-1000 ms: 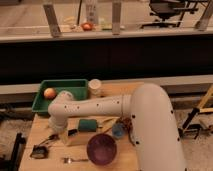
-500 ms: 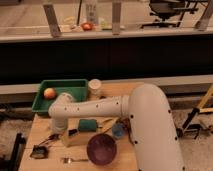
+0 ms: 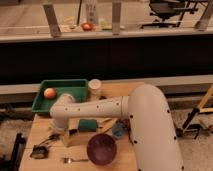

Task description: Wipe table surface with brush

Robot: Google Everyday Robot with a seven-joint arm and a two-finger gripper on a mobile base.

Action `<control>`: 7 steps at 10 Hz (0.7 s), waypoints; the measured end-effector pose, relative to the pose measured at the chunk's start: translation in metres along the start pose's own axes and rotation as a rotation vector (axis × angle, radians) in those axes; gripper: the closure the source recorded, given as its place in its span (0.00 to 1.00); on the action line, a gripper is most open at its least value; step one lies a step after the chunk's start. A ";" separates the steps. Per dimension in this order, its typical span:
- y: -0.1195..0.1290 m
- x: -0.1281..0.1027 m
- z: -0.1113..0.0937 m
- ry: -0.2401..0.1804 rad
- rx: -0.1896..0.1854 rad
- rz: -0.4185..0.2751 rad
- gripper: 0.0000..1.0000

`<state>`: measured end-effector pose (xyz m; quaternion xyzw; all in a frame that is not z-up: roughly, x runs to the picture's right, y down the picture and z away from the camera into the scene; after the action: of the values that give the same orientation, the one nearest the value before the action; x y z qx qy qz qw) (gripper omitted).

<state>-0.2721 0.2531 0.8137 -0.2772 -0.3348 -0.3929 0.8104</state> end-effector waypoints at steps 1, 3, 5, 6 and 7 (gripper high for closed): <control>-0.001 0.001 0.001 -0.002 0.001 -0.003 0.49; 0.000 0.001 -0.001 -0.001 -0.001 -0.004 0.66; 0.001 0.001 -0.004 0.000 -0.001 -0.005 0.88; 0.001 0.002 -0.004 0.001 -0.002 -0.007 0.95; 0.001 0.001 -0.004 0.001 -0.002 -0.010 1.00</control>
<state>-0.2694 0.2498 0.8120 -0.2762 -0.3353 -0.3975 0.8083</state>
